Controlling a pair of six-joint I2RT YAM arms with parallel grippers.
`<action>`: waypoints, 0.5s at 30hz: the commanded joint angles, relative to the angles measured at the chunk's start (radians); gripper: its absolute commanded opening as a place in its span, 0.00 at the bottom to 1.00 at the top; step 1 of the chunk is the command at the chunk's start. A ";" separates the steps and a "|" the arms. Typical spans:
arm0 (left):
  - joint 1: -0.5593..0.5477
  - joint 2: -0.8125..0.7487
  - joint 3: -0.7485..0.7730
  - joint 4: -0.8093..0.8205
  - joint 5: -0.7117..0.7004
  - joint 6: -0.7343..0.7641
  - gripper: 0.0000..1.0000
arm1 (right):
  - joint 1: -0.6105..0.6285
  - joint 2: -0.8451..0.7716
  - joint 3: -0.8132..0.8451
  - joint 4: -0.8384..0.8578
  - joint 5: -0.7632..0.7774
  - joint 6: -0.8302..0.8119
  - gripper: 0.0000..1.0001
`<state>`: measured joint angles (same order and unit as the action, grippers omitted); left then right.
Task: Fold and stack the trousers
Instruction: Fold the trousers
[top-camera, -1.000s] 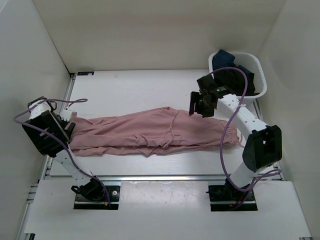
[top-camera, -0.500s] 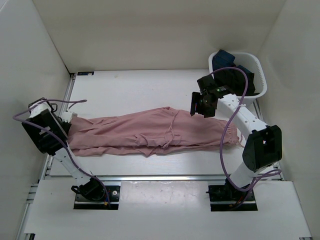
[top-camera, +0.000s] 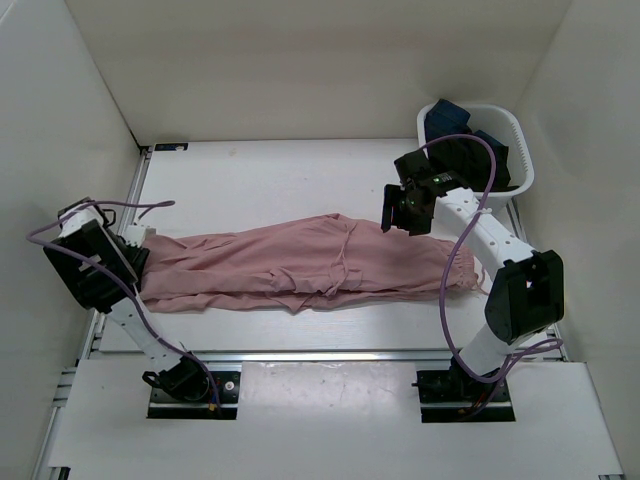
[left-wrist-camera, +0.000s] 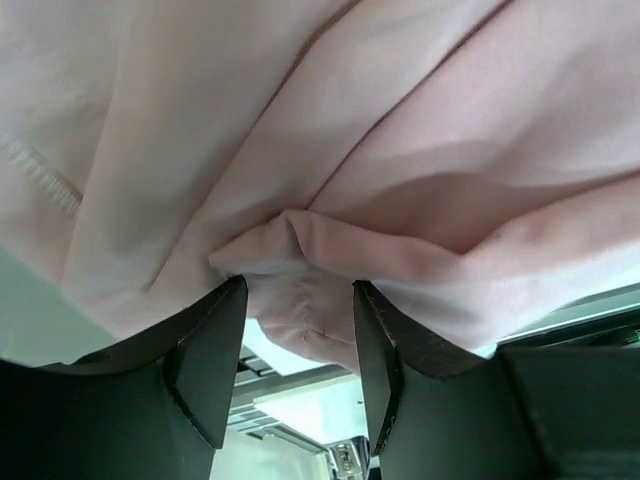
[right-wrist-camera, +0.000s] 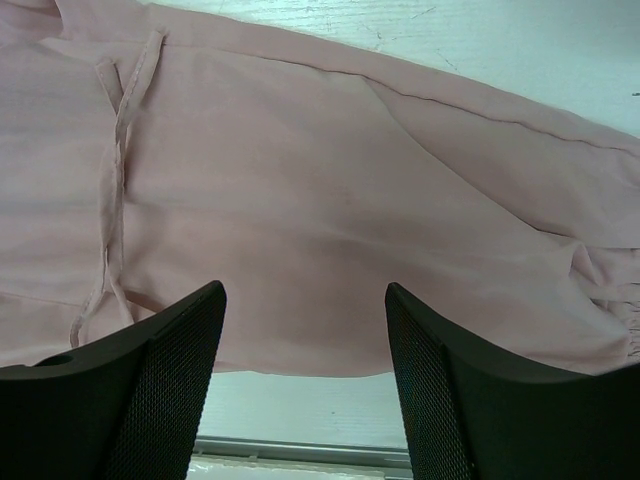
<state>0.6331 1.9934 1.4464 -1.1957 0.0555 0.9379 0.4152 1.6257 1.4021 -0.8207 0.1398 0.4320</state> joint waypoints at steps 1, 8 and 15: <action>0.005 0.033 0.035 0.010 0.018 -0.011 0.58 | 0.002 -0.029 0.031 -0.020 0.023 -0.022 0.70; 0.005 0.038 0.103 -0.010 0.049 -0.030 0.14 | 0.002 -0.038 0.020 -0.029 0.043 -0.022 0.70; 0.005 -0.070 0.137 -0.010 0.075 -0.030 0.14 | 0.002 -0.038 0.011 -0.029 0.031 -0.022 0.70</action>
<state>0.6331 2.0365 1.5249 -1.2045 0.0807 0.9073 0.4152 1.6203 1.4021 -0.8387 0.1627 0.4286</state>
